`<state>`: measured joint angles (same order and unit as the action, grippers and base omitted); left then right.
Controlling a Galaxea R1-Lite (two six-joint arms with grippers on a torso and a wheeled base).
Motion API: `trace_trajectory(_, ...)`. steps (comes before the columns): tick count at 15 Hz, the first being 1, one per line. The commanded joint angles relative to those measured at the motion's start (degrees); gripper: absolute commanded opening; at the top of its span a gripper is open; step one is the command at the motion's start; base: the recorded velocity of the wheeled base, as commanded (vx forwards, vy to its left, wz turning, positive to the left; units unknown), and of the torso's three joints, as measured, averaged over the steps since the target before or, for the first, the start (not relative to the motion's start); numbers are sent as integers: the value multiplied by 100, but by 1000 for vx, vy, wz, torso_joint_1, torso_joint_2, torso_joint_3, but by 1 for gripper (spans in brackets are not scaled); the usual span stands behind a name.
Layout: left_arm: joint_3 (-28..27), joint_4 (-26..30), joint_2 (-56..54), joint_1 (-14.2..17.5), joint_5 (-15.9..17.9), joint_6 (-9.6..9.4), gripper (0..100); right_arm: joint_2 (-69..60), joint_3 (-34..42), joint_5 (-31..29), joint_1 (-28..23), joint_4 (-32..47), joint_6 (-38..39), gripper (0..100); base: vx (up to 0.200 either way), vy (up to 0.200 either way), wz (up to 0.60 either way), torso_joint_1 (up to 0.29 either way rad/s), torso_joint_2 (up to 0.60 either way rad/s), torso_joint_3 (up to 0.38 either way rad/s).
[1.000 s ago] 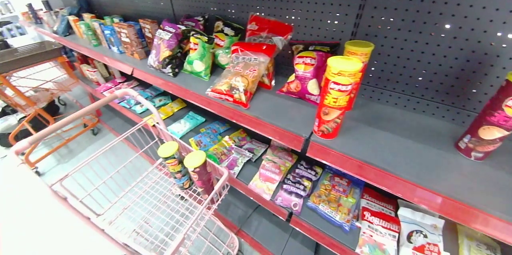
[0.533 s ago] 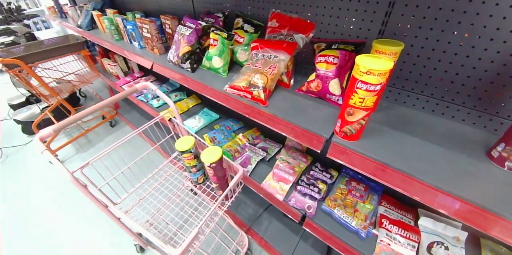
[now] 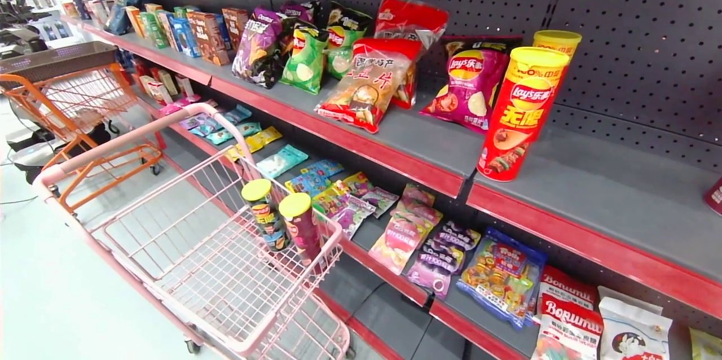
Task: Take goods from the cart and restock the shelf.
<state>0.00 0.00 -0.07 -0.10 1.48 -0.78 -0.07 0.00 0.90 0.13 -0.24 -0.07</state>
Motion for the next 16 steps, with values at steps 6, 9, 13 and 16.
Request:
trace_trajectory(6,0,0,7,1,-7,8,100,7,0,-2,4,-2,-1,100,0,0,0,-176,489,309)
trace_trajectory(9,0,0,7,1,2,-1,100,7,0,-11,4,-2,-1,100,0,0,0,-178,541,367)
trace_trajectory(13,-9,-35,7,1,204,-45,100,7,0,-11,4,-2,-1,100,0,0,0,-101,330,228)
trace_trajectory(16,-1749,-185,1748,-105,151,790,100,7,0,-11,4,-2,-1,100,0,0,0,-7,27,20)
